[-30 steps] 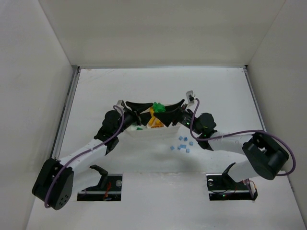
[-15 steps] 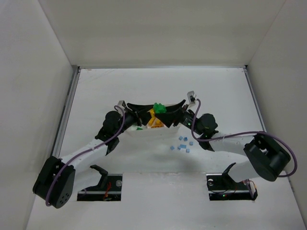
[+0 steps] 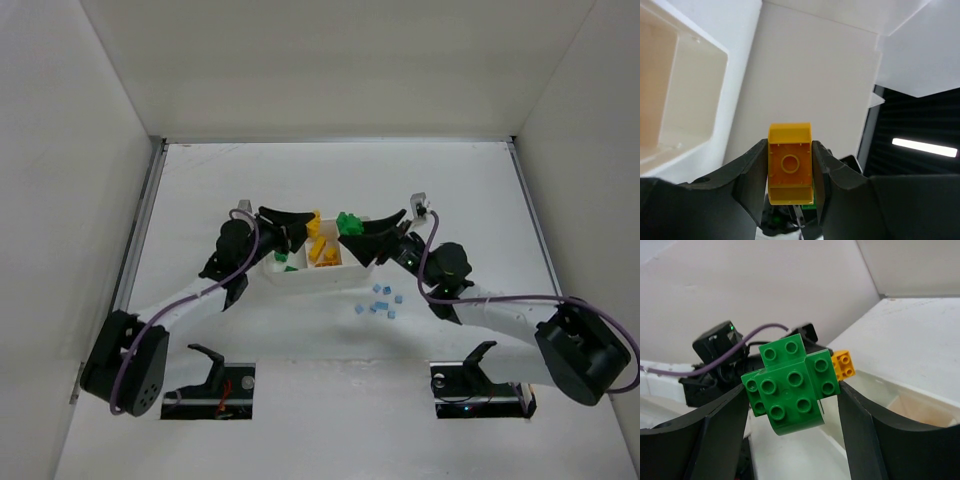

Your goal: Sort the legos into containers by color

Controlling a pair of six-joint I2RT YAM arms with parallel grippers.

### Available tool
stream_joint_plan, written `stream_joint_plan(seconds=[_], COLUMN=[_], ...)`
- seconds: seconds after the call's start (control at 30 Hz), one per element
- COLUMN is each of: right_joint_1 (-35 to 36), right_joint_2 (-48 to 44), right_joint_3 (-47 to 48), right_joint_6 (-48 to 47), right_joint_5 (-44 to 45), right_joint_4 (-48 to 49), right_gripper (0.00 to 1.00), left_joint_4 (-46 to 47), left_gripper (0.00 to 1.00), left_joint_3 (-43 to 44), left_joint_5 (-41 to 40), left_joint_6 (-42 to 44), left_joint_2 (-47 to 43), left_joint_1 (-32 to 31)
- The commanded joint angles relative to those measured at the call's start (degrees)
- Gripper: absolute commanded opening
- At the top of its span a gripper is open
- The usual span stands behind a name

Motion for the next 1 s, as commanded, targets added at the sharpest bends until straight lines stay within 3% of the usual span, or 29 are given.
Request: stream_joint_plan(seconds=[0.0, 0.2, 0.43, 0.57, 0.67, 0.97], right_joint_1=[0.39, 2.67, 4.08, 4.08, 4.17, 4.96], right_joint_2=[-2.86, -6.11, -6.03, -5.42, -4.54, -1.2], right_joint_3=[-1.3, -2.44, -2.97, -2.89, -2.88, -1.66], right_joint_6=[-3.32, -6.22, -7.28, -7.2, -7.02, -7.72], right_joint_5=[2.98, 5.97, 7.82, 7.82, 7.82, 10.1], right_joint_4=[-3.45, -9.61, -10.85, -10.85, -10.85, -13.22], right_gripper=[0.46, 0.46, 0.46, 0.46, 0.46, 0.46], left_joint_4=[-1.97, -12.09, -18.85, -23.34, -24.22, -27.56], left_gripper=[0.14, 0.23, 0.22, 0.38, 0.49, 0.52], left_joint_3=[6.37, 12.44, 15.08, 16.84, 17.11, 15.62], left_joint_5=[-1.07, -5.55, -12.23, -14.78, -16.36, -15.49], left_joint_6=[9.28, 19.57, 26.08, 29.42, 30.48, 31.8], left_joint_2=[4.56, 11.17, 11.17, 10.91, 9.51, -1.82], left_joint_1=[-1.38, -3.93, -6.22, -7.01, -7.45, -8.15])
